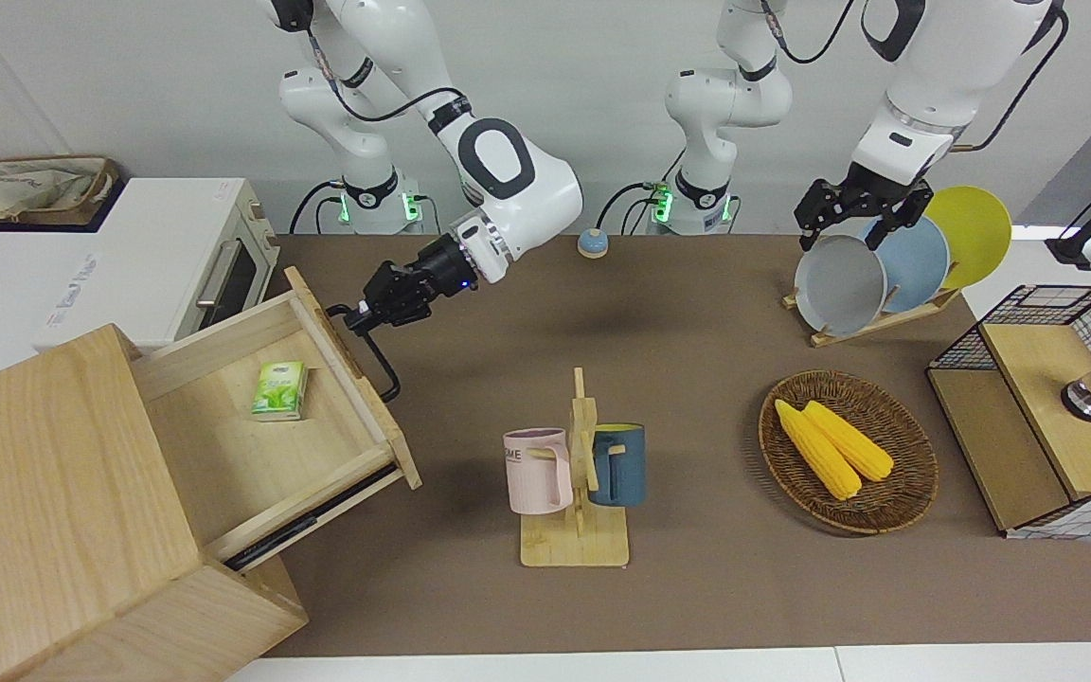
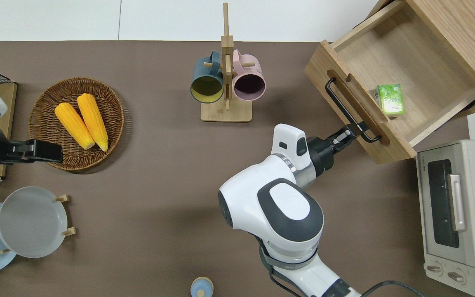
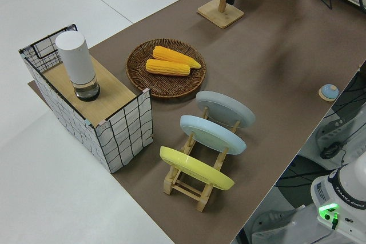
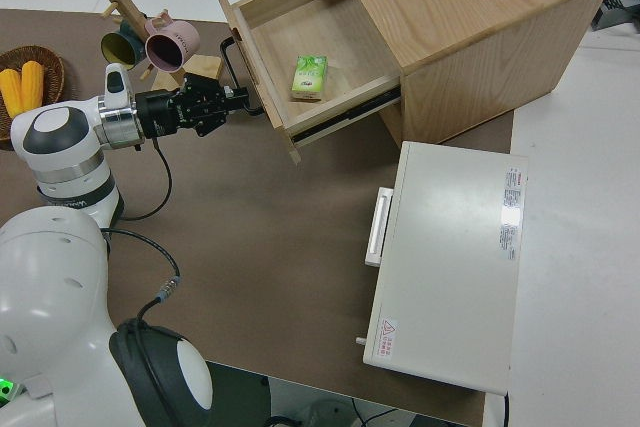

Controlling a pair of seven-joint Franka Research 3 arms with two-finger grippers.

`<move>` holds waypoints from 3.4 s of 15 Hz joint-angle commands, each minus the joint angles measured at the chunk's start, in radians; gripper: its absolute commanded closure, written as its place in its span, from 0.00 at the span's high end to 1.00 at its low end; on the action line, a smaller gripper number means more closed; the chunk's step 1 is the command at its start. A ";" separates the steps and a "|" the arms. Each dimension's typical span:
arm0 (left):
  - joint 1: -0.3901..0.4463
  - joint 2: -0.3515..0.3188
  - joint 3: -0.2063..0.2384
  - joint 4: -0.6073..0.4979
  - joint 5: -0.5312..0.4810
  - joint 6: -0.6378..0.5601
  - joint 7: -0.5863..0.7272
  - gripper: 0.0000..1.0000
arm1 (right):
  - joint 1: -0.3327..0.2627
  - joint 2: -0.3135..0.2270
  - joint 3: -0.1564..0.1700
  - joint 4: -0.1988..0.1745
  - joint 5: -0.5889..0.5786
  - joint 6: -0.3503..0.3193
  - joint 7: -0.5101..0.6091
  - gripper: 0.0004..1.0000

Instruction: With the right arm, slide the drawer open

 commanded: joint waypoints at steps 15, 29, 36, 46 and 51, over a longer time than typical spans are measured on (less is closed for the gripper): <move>-0.004 -0.008 0.004 0.002 0.013 -0.014 0.001 1.00 | 0.000 -0.005 0.101 0.028 0.049 -0.100 0.015 0.00; -0.004 -0.008 0.004 0.002 0.013 -0.014 0.001 1.00 | -0.001 -0.005 0.139 0.029 0.092 -0.135 0.055 0.00; -0.004 -0.008 0.004 0.002 0.013 -0.014 0.001 1.00 | -0.006 -0.005 0.138 0.029 0.070 -0.114 0.064 0.98; -0.004 -0.008 0.002 0.002 0.013 -0.014 0.001 1.00 | -0.006 -0.005 0.142 0.029 0.167 -0.089 0.248 0.98; -0.004 -0.008 0.002 0.004 0.013 -0.014 0.001 1.00 | -0.004 -0.005 0.200 0.031 0.211 -0.086 0.270 0.98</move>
